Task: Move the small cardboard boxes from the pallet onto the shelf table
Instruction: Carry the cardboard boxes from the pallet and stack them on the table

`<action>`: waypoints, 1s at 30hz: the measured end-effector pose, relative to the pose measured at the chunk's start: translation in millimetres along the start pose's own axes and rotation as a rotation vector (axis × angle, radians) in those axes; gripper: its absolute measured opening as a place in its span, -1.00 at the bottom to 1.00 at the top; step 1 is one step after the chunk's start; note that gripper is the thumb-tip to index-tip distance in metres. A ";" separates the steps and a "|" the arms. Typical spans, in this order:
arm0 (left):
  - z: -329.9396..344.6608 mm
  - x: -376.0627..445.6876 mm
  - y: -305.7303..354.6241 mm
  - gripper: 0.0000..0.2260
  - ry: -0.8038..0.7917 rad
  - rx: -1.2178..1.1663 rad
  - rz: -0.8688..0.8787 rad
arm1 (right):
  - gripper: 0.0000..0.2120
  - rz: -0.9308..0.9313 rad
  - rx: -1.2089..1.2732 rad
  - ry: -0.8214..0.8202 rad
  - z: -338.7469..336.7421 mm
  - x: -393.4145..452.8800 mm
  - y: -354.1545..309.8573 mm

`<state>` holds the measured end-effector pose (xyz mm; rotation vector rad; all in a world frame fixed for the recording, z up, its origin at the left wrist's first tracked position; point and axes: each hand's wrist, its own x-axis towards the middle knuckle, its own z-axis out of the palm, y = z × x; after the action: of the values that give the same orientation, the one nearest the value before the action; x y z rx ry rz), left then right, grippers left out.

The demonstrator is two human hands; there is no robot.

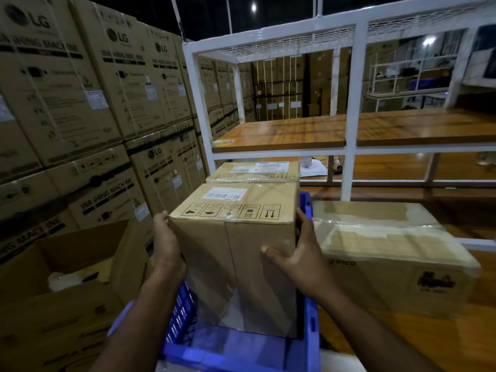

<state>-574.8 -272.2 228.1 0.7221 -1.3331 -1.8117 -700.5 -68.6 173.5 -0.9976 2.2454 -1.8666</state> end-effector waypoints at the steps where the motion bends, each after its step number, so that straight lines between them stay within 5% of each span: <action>1: 2.9 -2.4 -1.8 -0.40 -0.035 0.005 0.012 | 0.09 -0.004 -0.002 0.003 -0.6 -0.9 0.5; 11: 4.2 15.6 -16.2 -0.49 0.082 0.170 0.110 | 0.16 -0.010 -0.061 0.019 -1.4 -2.1 4.5; 15: 2.6 10.7 -11.6 -0.72 0.231 0.396 0.474 | 0.20 -0.129 -0.113 0.111 -5.4 -6.7 -11.8; 18: 3.2 9.3 -4.0 -0.73 0.151 0.569 0.750 | 0.05 -0.333 -0.160 0.175 -10.9 3.2 -29.7; 22: 5.5 5.5 -5.9 -0.76 0.087 0.660 0.703 | -0.35 -0.389 -0.280 0.095 -11.8 19.0 -32.5; 30: 7.6 3.3 -10.8 -0.70 0.134 0.730 0.722 | -0.36 -0.367 -0.282 0.072 -13.8 21.2 -28.7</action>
<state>-585.3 -269.2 220.0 0.5867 -1.8656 -0.6868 -710.7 -69.1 210.4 -1.4984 2.5637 -1.7581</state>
